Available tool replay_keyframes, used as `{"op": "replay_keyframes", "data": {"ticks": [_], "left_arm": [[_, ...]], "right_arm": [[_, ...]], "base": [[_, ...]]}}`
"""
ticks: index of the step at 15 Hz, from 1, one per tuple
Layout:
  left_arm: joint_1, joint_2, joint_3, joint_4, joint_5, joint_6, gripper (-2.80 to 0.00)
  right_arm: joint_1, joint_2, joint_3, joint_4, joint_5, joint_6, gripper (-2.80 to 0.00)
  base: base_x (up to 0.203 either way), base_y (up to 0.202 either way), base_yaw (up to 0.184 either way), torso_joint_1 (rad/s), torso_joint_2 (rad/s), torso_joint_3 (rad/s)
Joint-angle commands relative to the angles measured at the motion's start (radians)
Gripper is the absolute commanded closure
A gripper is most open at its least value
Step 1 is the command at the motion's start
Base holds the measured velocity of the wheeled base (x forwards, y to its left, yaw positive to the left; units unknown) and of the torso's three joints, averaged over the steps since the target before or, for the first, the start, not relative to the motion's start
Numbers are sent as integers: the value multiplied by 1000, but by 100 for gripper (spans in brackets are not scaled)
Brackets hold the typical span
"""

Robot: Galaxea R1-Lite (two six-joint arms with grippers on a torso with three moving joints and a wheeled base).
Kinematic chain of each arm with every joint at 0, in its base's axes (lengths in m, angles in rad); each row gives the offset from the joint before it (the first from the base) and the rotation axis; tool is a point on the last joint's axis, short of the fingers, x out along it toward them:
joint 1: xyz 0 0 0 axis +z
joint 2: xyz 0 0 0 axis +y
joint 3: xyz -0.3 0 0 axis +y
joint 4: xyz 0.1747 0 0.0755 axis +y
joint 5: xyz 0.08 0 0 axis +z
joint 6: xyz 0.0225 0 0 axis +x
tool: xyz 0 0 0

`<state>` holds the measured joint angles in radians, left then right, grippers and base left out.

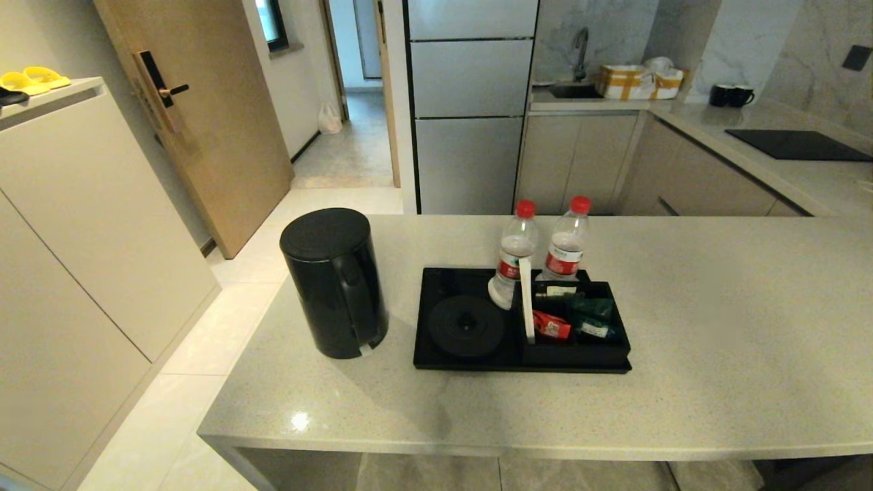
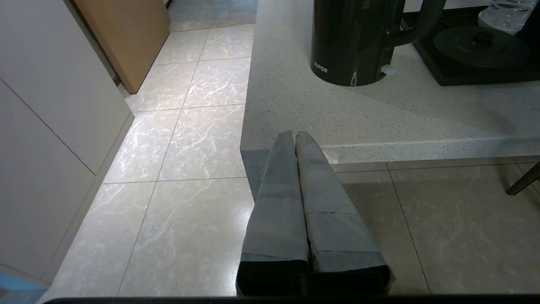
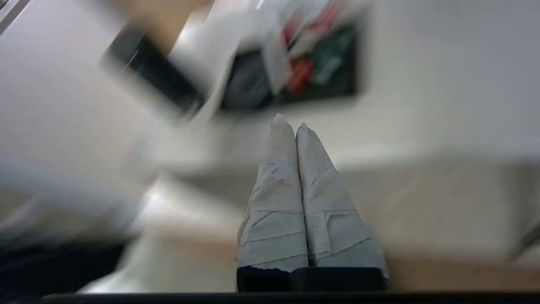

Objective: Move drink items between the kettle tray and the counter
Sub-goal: Pick up the bottled water

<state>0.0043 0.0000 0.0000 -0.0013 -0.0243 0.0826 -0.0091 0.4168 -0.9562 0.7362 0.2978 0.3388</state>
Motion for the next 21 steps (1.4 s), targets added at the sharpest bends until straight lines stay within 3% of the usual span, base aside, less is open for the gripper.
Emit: {"op": "replay_keyframes", "data": {"ticks": [1,3,5,9,12,15,19,21], "left_arm": [[0,0,0,0,0,0,0],[0,0,0,0,0,0,0],[0,0,0,0,0,0,0],[0,0,0,0,0,0,0],[0,0,0,0,0,0,0],[0,0,0,0,0,0,0],[0,0,0,0,1,0,0],[0,0,0,0,0,-1,0]], "right_arm": [[1,211,-101,114,192,22,0],[1,315,-105,95,378,25,0],[4,424,-46,-110,485,3,0],[43,703,-6,-480,517,-15,0],[63,897,20,-778,443,-17,0],[73,1047,44,-914,334,-8,0],[71,1209,-124,-716,258,10,0],[68,1262,-177,-679,175,87,0]], "base": [[0,0,0,0,0,0],[0,0,0,0,0,0],[0,0,0,0,0,0],[0,0,0,0,0,0],[0,0,0,0,0,0],[0,0,0,0,0,0],[0,0,0,0,0,0],[0,0,0,0,0,0]]}}
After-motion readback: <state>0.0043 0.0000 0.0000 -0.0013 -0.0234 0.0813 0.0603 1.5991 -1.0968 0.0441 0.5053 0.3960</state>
